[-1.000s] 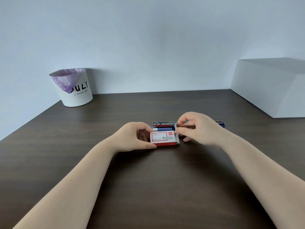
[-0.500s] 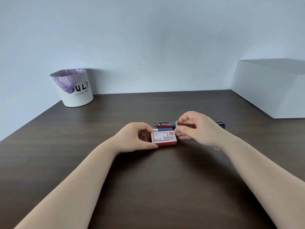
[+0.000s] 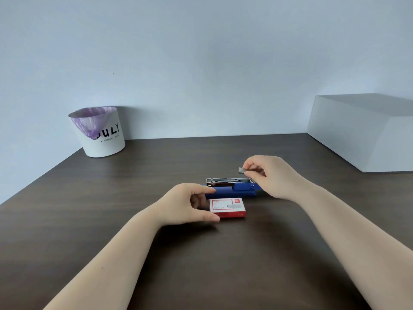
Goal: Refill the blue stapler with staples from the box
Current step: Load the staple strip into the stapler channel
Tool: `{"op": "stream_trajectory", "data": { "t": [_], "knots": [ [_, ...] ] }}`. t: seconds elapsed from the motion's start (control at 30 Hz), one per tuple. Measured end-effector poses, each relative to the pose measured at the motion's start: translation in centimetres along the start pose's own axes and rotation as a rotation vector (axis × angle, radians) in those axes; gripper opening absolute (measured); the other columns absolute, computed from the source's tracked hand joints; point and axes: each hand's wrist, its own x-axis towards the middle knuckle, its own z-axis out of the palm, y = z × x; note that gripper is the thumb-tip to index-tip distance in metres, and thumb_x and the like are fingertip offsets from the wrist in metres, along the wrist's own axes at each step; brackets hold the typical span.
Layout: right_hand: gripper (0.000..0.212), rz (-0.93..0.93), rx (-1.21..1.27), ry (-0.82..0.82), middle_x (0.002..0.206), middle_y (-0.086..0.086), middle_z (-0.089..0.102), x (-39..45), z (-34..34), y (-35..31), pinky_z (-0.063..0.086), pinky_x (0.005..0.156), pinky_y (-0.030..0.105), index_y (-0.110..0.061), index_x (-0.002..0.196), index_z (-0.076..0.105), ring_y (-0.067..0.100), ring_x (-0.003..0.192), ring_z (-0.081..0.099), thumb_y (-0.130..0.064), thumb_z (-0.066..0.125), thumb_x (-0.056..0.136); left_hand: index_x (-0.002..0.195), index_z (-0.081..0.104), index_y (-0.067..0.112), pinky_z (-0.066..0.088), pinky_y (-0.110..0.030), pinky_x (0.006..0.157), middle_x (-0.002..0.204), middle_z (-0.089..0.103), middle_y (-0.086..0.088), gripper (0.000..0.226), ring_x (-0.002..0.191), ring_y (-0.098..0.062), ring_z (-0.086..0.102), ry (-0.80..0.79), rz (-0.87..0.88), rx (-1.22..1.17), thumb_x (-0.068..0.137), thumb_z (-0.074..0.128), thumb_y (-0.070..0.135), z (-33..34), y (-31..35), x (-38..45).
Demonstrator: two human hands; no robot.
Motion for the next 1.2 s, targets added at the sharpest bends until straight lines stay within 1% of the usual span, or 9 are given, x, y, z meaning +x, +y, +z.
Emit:
{"op": "stream_trajectory", "data": {
  "t": [0.07, 0.17, 0.23, 0.33, 0.43, 0.63, 0.8, 0.93, 1.2],
  "knots": [
    [0.018, -0.055, -0.115, -0.053, 0.088, -0.003, 0.066, 0.7, -0.1, -0.2, 0.043, 0.073, 0.027, -0.012, 0.103, 0.065, 0.016, 0.078, 0.056, -0.017, 0.050, 0.094, 0.107, 0.066, 0.029, 0.044, -0.016, 0.062, 0.069, 0.062, 0.009, 0.040, 0.057, -0.002, 0.050, 0.062, -0.016, -0.054, 0.069, 0.077, 0.039, -0.1, -0.2, 0.1],
    [0.021, -0.087, -0.248, -0.171, 0.097, 0.001, 0.069, 1.6, 0.1, -0.5, 0.049, 0.081, 0.036, -0.016, 0.100, 0.065, 0.020, 0.088, 0.059, -0.021, 0.045, 0.095, 0.084, 0.071, 0.031, 0.049, -0.022, 0.069, 0.074, 0.071, 0.007, 0.012, 0.067, -0.007, 0.059, 0.229, -0.063, -0.162, 0.078, 0.068, 0.041, -0.3, -0.3, 0.3],
    [0.022, -0.078, -0.298, -0.228, 0.099, 0.001, 0.068, 1.9, 0.3, -0.6, 0.050, 0.083, 0.039, -0.018, 0.098, 0.065, 0.023, 0.092, 0.060, -0.023, 0.044, 0.095, 0.075, 0.069, 0.030, 0.045, -0.015, 0.064, 0.065, 0.067, 0.014, 0.012, 0.062, 0.000, 0.056, 0.339, -0.094, -0.169, 0.083, 0.063, 0.036, -0.3, -0.4, 0.5],
    [0.023, -0.076, -0.349, -0.259, 0.102, 0.001, 0.068, 2.0, 0.3, -0.7, 0.050, 0.084, 0.041, -0.018, 0.099, 0.065, 0.024, 0.094, 0.060, -0.023, 0.043, 0.095, 0.081, 0.068, 0.024, 0.045, -0.019, 0.071, 0.083, 0.068, 0.007, 0.008, 0.073, -0.007, 0.058, 0.433, -0.136, -0.137, 0.086, 0.062, 0.027, -0.2, -1.0, 1.0],
    [0.024, -0.085, -0.377, -0.259, 0.103, 0.000, 0.068, 2.0, 0.3, -0.6, 0.049, 0.084, 0.039, -0.019, 0.101, 0.065, 0.023, 0.096, 0.059, -0.024, 0.043, 0.095, 0.093, 0.070, 0.019, 0.045, -0.020, 0.076, 0.096, 0.066, 0.003, 0.011, 0.079, -0.011, 0.058, 0.391, -0.118, -0.057, 0.086, 0.061, 0.020, 0.1, -1.5, 1.4],
    [0.026, -0.134, -0.381, -0.227, 0.103, -0.002, 0.069, 1.7, 0.3, -0.5, 0.045, 0.080, 0.033, -0.020, 0.105, 0.066, 0.020, 0.097, 0.057, -0.024, 0.041, 0.096, 0.110, 0.065, 0.021, 0.047, -0.025, 0.087, 0.106, 0.065, 0.004, 0.026, 0.096, -0.011, 0.060, 0.306, -0.104, 0.011, 0.086, 0.060, 0.015, 0.1, -1.6, 1.5],
    [0.027, -0.167, -0.343, -0.192, 0.104, -0.002, 0.070, 1.5, 0.4, -0.5, 0.041, 0.076, 0.028, -0.020, 0.109, 0.066, 0.018, 0.097, 0.057, -0.022, 0.042, 0.097, 0.114, 0.063, 0.019, 0.044, -0.020, 0.089, 0.109, 0.066, 0.003, 0.029, 0.090, -0.008, 0.059, 0.301, -0.120, -0.008, 0.085, 0.061, 0.015, 0.2, -1.5, 1.5],
    [0.026, -0.184, -0.307, -0.135, 0.101, -0.003, 0.070, 1.4, 0.2, -0.4, 0.041, 0.077, 0.027, -0.019, 0.107, 0.067, 0.017, 0.094, 0.056, -0.021, 0.043, 0.097, 0.115, 0.063, 0.019, 0.043, -0.018, 0.091, 0.112, 0.068, 0.003, 0.031, 0.097, -0.009, 0.062, 0.283, -0.135, -0.025, 0.085, 0.062, 0.014, 0.2, -1.5, 1.5],
    [0.028, -0.163, -0.358, -0.183, 0.108, -0.003, 0.070, 1.4, 0.7, -0.1, 0.043, 0.079, 0.030, -0.021, 0.109, 0.066, 0.018, 0.102, 0.057, -0.023, 0.041, 0.097, 0.118, 0.062, 0.020, 0.042, -0.020, 0.096, 0.118, 0.066, 0.005, 0.034, 0.107, -0.009, 0.060, 0.256, -0.129, 0.012, 0.085, 0.062, 0.016, 0.2, -1.4, 1.4]
  ]
}}
